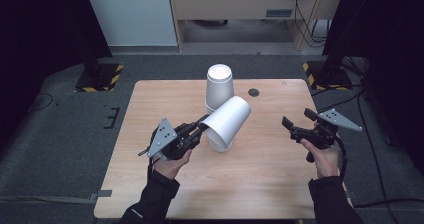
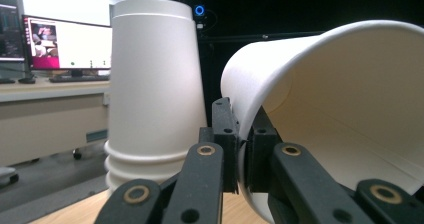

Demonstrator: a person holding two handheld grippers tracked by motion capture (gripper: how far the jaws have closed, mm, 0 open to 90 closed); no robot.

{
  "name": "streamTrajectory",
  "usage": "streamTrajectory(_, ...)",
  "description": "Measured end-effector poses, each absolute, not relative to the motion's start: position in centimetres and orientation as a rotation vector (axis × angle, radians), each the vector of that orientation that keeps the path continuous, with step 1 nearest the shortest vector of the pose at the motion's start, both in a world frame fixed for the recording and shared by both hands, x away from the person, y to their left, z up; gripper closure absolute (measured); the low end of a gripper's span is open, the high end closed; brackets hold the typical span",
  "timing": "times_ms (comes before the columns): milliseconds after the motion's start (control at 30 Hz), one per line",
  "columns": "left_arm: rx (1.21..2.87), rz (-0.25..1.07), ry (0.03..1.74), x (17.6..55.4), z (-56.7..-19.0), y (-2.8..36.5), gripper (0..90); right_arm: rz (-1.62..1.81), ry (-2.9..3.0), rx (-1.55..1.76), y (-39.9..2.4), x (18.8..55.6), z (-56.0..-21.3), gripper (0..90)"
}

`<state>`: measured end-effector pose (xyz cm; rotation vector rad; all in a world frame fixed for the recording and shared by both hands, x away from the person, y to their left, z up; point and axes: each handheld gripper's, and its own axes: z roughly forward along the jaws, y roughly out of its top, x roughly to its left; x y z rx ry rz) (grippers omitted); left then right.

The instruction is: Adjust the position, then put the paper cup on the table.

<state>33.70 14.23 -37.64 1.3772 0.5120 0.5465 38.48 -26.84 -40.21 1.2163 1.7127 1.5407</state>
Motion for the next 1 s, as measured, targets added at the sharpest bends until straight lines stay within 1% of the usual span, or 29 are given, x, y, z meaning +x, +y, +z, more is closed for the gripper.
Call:
streamTrajectory(300,1.446,0.53,0.535,32.5,-37.7,16.7,85.9,1.441,1.769,1.236,-27.7,38.0,-42.7,4.8)
streamTrajectory(500,1.518,0.528,0.562,31.3,-37.9,19.2,85.9,1.392,1.802,1.26,-28.4,37.6,-44.1,4.7)
streamTrajectory(1000,1.545,0.555,0.685,30.4,-39.3,24.0,85.9,1.31,1.88,1.26,-28.0,37.6,-46.1,4.7)
